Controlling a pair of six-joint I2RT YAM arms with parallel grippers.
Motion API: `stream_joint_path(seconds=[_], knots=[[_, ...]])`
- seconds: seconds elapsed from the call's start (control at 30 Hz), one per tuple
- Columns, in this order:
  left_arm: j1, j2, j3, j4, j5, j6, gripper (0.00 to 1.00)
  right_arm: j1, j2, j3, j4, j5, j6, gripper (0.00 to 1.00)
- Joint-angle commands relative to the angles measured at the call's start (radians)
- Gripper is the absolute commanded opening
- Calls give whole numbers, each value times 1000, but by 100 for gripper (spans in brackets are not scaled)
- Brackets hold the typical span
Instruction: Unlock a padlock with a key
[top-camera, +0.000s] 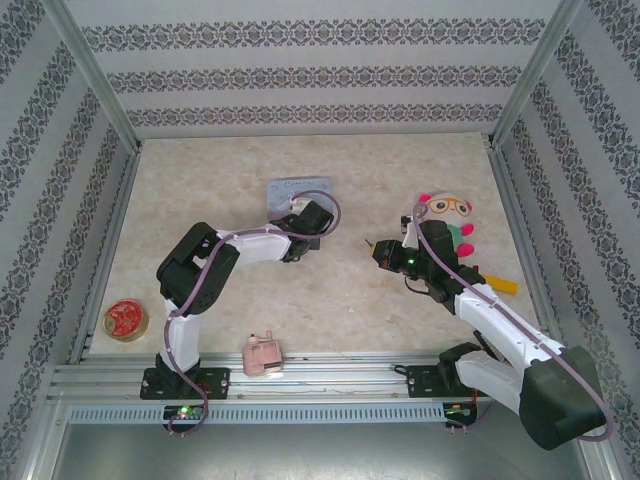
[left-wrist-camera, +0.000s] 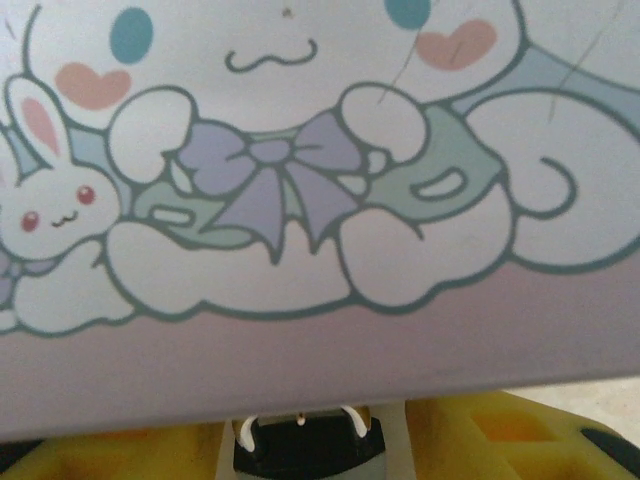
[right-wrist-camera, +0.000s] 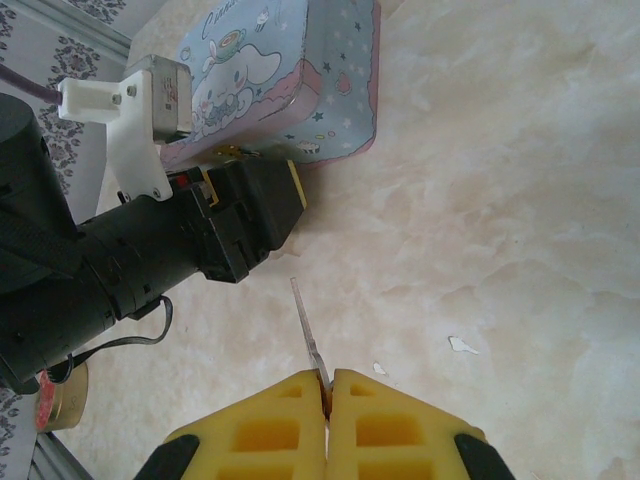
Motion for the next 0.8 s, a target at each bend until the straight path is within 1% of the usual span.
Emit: stream_joint_path(seconds=[0.0, 0.23, 0.73, 0.77], knots=[[15, 12, 0, 45, 1, 20, 49, -9, -9, 11, 22, -17, 7, 0], [17, 24, 0, 56, 5, 24, 46, -10, -13, 6, 27, -13, 10, 0], [24, 50, 3, 66, 7, 31, 45, -9, -10, -4, 40, -9, 16, 0], [25, 52, 3, 67, 6, 32, 42, -10, -9, -4, 40, -9, 16, 0]])
